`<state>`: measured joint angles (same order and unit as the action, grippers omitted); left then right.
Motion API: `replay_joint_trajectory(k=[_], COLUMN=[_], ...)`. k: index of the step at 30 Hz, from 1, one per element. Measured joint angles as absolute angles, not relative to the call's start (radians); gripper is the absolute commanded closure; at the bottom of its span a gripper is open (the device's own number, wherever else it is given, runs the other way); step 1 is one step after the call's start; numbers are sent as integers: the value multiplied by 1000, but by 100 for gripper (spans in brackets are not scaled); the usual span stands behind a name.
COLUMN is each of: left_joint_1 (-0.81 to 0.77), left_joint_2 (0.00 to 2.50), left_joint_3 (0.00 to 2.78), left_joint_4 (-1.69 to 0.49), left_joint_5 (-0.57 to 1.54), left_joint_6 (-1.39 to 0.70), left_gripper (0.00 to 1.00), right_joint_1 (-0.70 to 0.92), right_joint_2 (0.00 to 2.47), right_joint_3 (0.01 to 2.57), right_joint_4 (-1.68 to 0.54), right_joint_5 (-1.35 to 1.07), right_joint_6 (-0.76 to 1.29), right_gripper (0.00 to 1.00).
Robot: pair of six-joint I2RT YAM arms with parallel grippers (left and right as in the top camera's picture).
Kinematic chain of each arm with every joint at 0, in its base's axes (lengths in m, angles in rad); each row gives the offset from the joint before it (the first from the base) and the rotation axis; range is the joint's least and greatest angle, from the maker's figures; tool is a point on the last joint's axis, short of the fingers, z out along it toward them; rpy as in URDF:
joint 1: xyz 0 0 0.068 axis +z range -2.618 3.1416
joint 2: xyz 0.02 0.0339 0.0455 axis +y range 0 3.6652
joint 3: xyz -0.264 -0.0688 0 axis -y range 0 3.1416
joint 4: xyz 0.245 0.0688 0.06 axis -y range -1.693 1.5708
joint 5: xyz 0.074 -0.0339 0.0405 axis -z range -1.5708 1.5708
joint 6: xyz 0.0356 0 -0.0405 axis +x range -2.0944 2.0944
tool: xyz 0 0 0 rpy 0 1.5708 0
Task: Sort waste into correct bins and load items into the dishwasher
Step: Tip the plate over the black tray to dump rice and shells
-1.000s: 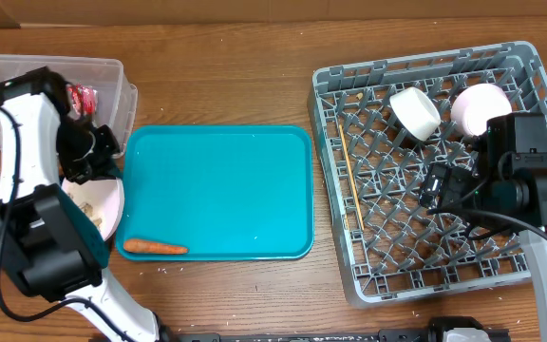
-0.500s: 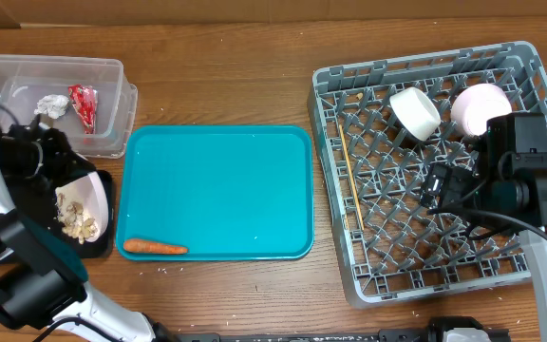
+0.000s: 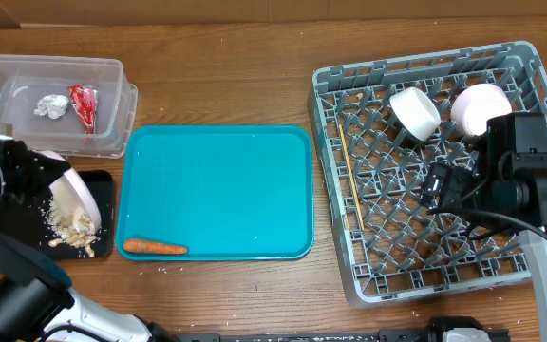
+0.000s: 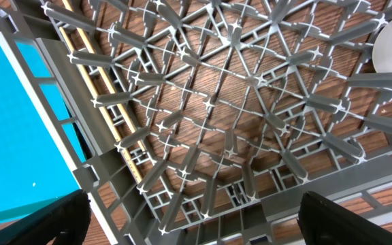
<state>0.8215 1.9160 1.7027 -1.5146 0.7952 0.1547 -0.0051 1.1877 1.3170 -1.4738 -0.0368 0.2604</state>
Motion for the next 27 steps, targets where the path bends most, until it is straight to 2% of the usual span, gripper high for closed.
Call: replay_joint_trajectory(k=[10, 27], left_joint_1=[873, 873], left_joint_2=[1916, 1915], left_joint_3=[1703, 1705], left_joint_4=[-1526, -1540], left_joint_5=[970, 973], left_joint_6=[265, 281], left_gripper=[96, 96], right_joint_1=[-5, -5], right_joint_2=[1188, 1188], right_joint_3=[1317, 1317], right_joint_4=[-1475, -1477], right_joint_5=[-36, -37], right_joint_6=[260, 260], right_gripper=[0, 0])
